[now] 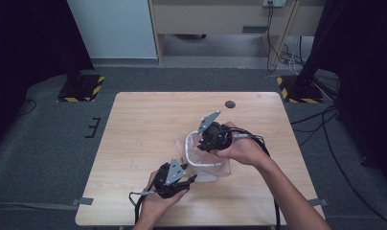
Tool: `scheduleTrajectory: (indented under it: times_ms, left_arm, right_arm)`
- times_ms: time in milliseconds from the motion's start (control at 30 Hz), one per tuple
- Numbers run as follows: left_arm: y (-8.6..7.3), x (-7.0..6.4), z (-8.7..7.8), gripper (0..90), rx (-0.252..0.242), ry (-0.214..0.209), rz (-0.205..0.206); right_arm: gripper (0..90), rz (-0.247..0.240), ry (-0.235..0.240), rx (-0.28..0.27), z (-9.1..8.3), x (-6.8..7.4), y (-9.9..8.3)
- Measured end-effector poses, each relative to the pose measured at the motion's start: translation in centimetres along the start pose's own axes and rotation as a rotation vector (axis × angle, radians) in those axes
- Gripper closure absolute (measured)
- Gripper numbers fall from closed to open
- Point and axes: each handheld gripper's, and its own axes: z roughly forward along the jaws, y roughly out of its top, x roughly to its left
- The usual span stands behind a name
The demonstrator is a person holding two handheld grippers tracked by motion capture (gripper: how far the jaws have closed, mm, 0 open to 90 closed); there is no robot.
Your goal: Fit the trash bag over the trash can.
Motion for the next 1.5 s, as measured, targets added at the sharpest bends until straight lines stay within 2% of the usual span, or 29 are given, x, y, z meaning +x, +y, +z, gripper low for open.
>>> scheduleTrajectory:
  times_ms: [67, 133, 267, 367, 400, 500, 600, 667, 700, 867, 1033, 1067, 1100, 1133, 1167, 1233, 1333, 1367, 1400, 1433, 1500]
  left_arm:
    - [0.0, 0.0, 0.0, 50.7, -0.001, -0.001, 0.000]
    - [0.0, 0.0, 0.0, 50.8, -0.001, -0.002, 0.000]
    - [0.0, 0.0, -0.1, 50.8, -0.003, -0.003, 0.003]
    - [0.0, 0.0, -0.1, 50.7, -0.002, -0.003, 0.004]
    - [0.0, 0.0, -0.1, 50.7, -0.001, -0.003, 0.005]
    - [0.0, 0.1, -0.1, 50.6, 0.000, 0.002, 0.005]
    - [-0.1, 0.2, -0.1, 50.7, 0.004, 0.014, -0.006]
    - [-0.1, 0.3, 0.1, 50.8, 0.012, 0.023, -0.013]
    - [-0.1, 0.3, 0.2, 50.7, 0.013, 0.025, -0.009]
    - [-0.1, 0.2, 0.4, 50.9, 0.022, 0.033, -0.017]
    - [-0.1, 0.5, 0.3, 50.8, 0.021, 0.051, -0.020]
    - [-0.1, 0.7, 0.4, 50.7, 0.003, 0.052, 0.000]
    - [-0.2, 0.7, 0.3, 50.3, 0.019, 0.056, -0.024]
    - [-0.2, 0.9, 0.4, 49.8, 0.005, 0.057, -0.002]
    - [-0.3, 0.9, 0.3, 49.5, 0.020, 0.063, -0.026]
    - [-0.3, 1.0, 0.3, 48.7, 0.012, 0.064, -0.041]
    - [-0.3, 1.0, 0.4, 47.4, 0.013, 0.067, -0.044]
    - [-0.2, 1.2, 0.5, 47.2, -0.001, 0.064, -0.019]
    - [-0.3, 1.0, 0.4, 47.2, 0.017, 0.066, -0.040]
    - [-0.2, 1.2, 0.6, 47.1, 0.002, 0.061, -0.017]
    - [-0.2, 1.1, 0.6, 46.7, 0.001, 0.058, -0.019]
  right_arm:
    - [77.7, -0.017, 0.010, 0.064, 1.0, 0.4, 0.4]
    - [72.7, -0.035, 0.010, 0.116, 2.1, 0.6, 0.7]
    - [59.1, -0.035, -0.007, 0.171, 3.4, 0.6, 1.2]
    - [44.4, -0.027, -0.049, 0.182, 3.7, 0.4, 1.4]
    - [39.6, -0.022, -0.050, 0.184, 3.7, 0.5, 1.4]
    - [34.1, -0.020, -0.061, 0.169, 3.5, 0.6, 1.4]
    - [35.1, -0.003, -0.066, 0.133, 2.8, 0.7, 1.4]
    - [40.5, 0.018, -0.064, 0.110, 2.1, 0.7, 1.3]
    - [41.5, 0.011, -0.063, 0.103, 1.8, 0.6, 1.2]
    - [45.0, 0.042, -0.060, 0.094, 1.5, 0.4, 0.4]
    - [44.1, 0.048, -0.055, 0.090, 1.9, 0.1, 0.0]
    - [43.8, 0.049, -0.056, 0.087, 1.9, 0.1, -0.1]
    - [43.4, 0.051, -0.057, 0.084, 2.0, 0.1, -0.1]
    - [43.0, 0.056, -0.058, 0.084, 2.0, 0.1, -0.2]
    - [42.8, 0.056, -0.060, 0.084, 2.1, 0.1, -0.2]
    - [41.4, 0.060, -0.061, 0.086, 2.2, 0.1, -0.2]
    - [37.9, 0.066, -0.068, 0.095, 2.6, 0.1, -0.2]
    - [35.9, 0.069, -0.069, 0.099, 2.7, 0.0, -0.2]
    - [34.9, 0.076, -0.075, 0.103, 2.8, 0.0, -0.2]
    - [34.1, 0.075, -0.079, 0.105, 2.9, 0.0, -0.2]
    - [33.5, 0.073, -0.079, 0.110, 3.1, 0.0, -0.2]
